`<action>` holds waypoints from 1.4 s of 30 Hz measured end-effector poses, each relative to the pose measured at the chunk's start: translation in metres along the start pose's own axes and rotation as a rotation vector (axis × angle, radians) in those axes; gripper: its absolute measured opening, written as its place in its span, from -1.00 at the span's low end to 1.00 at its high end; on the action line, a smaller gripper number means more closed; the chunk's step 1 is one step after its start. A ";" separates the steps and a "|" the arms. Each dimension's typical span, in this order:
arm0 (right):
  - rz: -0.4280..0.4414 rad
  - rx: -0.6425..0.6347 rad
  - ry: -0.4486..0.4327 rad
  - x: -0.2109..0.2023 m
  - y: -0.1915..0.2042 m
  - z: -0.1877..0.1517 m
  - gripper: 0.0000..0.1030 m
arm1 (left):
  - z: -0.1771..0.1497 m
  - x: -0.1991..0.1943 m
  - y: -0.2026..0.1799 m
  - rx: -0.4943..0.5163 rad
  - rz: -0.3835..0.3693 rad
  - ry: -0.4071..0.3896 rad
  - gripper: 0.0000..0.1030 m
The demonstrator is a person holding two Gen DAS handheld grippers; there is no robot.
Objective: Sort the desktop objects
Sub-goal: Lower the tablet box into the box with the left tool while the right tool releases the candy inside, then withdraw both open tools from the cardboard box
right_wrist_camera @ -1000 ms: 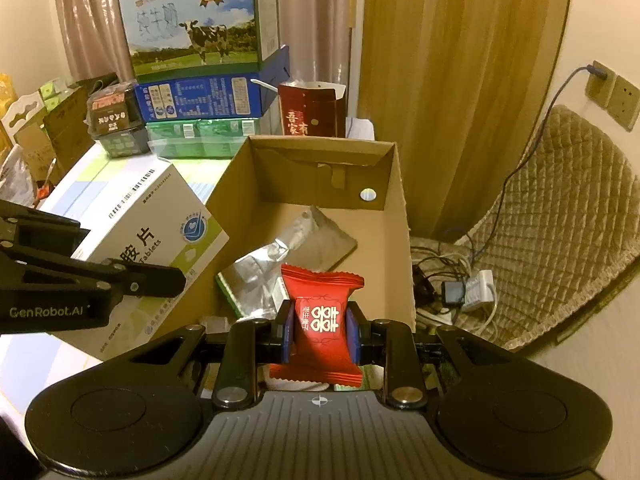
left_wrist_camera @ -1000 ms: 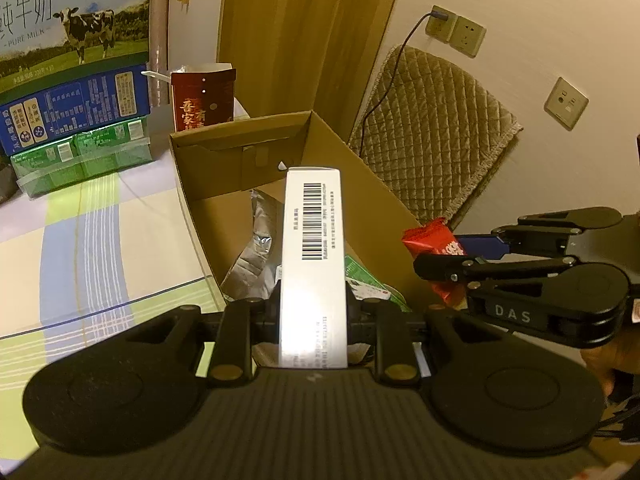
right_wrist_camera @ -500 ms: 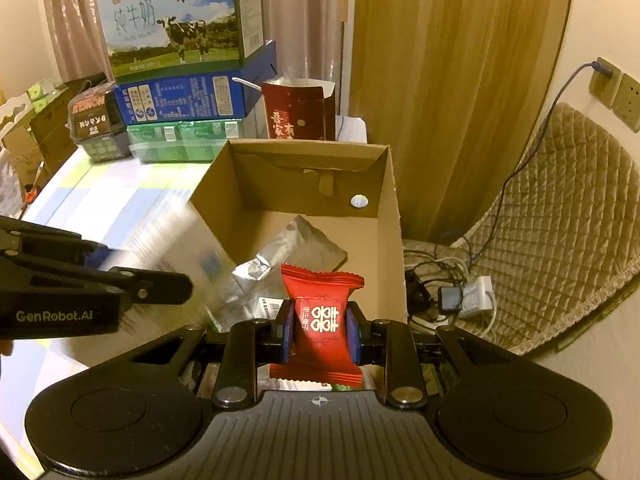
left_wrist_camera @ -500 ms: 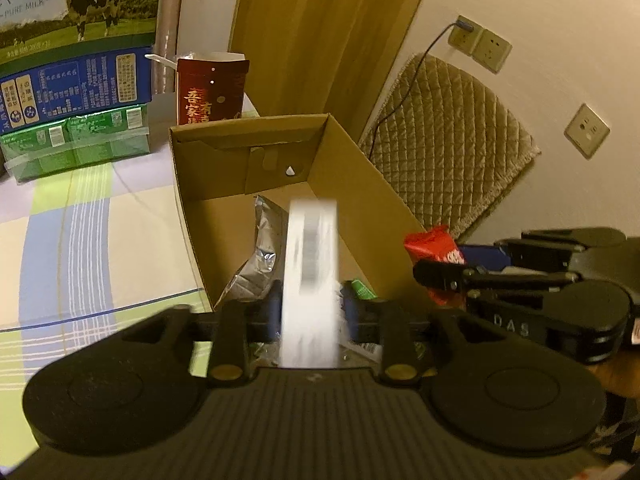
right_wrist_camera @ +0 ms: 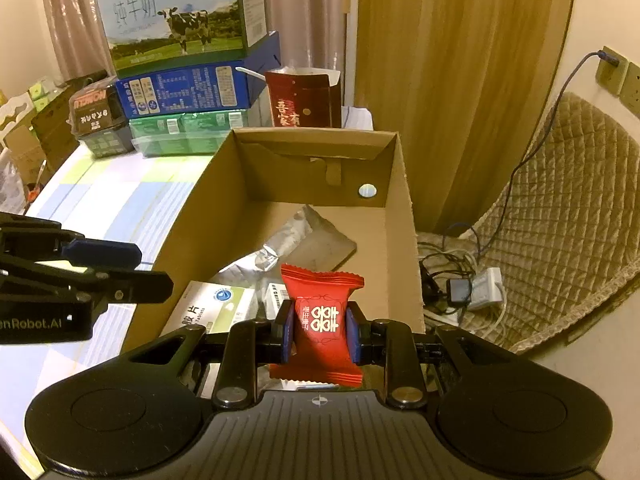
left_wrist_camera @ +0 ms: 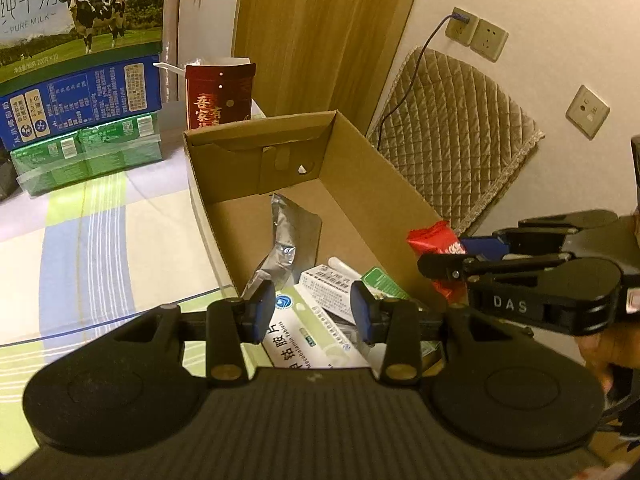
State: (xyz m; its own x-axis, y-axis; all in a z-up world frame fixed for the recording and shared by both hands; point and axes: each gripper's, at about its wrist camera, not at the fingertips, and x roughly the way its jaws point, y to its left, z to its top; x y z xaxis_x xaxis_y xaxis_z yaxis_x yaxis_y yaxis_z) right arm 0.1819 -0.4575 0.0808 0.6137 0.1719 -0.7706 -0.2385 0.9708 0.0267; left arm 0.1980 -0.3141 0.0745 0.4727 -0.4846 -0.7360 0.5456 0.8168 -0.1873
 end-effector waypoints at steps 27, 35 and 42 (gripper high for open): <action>0.026 0.179 -0.080 -0.044 -0.015 -0.032 0.54 | -0.034 -0.033 -0.001 0.016 0.052 -0.069 0.75; 0.042 0.216 -0.122 -0.082 -0.004 -0.058 0.92 | -0.052 -0.073 -0.011 0.018 0.081 -0.136 0.98; 0.031 0.238 -0.132 -0.114 0.008 -0.082 0.96 | -0.069 -0.105 -0.019 -0.044 0.083 -0.167 0.98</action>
State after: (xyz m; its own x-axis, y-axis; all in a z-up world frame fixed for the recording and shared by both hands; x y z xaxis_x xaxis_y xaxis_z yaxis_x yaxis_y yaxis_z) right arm 0.0483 -0.4830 0.1161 0.7055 0.2073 -0.6778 -0.0844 0.9740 0.2100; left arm 0.0902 -0.2575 0.1101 0.6256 -0.4570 -0.6323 0.4706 0.8674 -0.1614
